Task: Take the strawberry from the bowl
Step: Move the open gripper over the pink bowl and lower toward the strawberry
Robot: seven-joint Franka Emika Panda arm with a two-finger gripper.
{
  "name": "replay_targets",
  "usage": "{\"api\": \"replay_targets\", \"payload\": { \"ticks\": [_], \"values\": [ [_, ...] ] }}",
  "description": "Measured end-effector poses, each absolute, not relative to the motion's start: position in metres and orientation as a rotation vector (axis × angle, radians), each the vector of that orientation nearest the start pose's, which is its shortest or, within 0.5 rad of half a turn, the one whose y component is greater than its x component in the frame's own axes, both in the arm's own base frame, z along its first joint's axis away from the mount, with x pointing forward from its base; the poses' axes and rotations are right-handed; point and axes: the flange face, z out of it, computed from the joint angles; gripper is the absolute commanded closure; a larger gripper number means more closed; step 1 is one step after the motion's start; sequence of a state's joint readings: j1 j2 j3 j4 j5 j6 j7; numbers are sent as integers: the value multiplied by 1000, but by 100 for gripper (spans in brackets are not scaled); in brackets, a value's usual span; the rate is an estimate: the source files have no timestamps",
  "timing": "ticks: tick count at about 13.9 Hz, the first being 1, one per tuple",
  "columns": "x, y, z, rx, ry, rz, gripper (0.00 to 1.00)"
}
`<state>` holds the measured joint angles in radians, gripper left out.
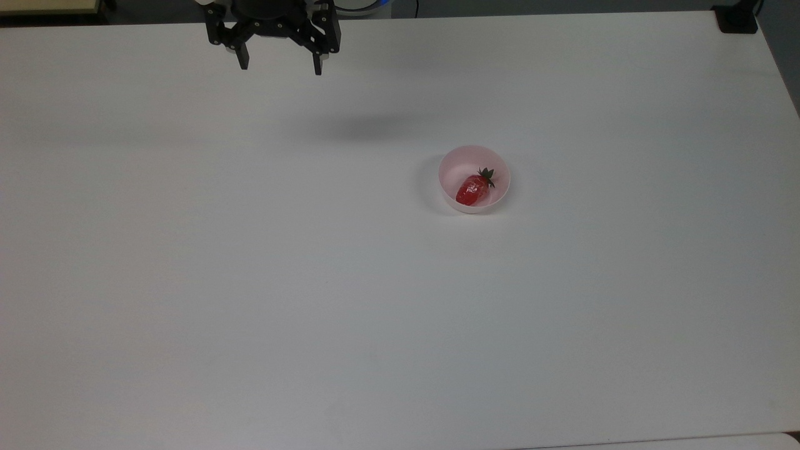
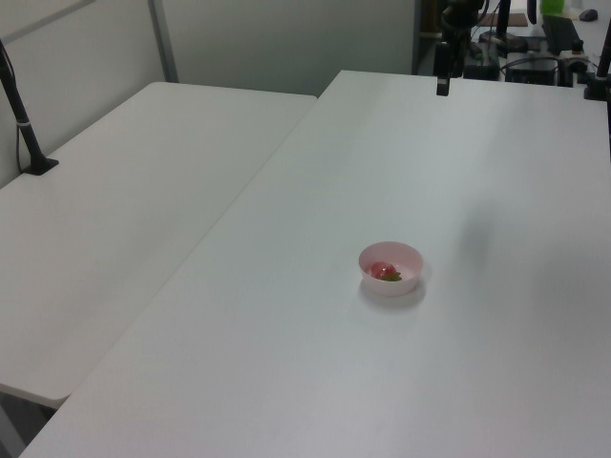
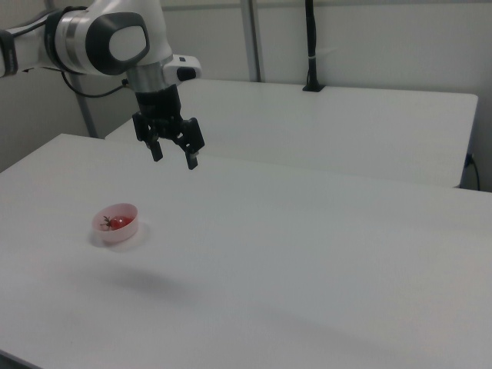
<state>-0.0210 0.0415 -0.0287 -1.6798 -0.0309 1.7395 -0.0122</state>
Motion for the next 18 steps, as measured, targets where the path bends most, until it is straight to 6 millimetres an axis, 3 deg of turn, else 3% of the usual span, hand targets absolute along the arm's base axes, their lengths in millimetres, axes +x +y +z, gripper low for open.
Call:
{"api": "replay_targets", "payload": {
  "ticks": [12,14,18],
  "values": [
    [577,-19,564,-3174,16,-27,0],
    [579,1,560,-3176,-38,-17,0],
    [584,81,530,-3153,-210,59,0]
  ]
}}
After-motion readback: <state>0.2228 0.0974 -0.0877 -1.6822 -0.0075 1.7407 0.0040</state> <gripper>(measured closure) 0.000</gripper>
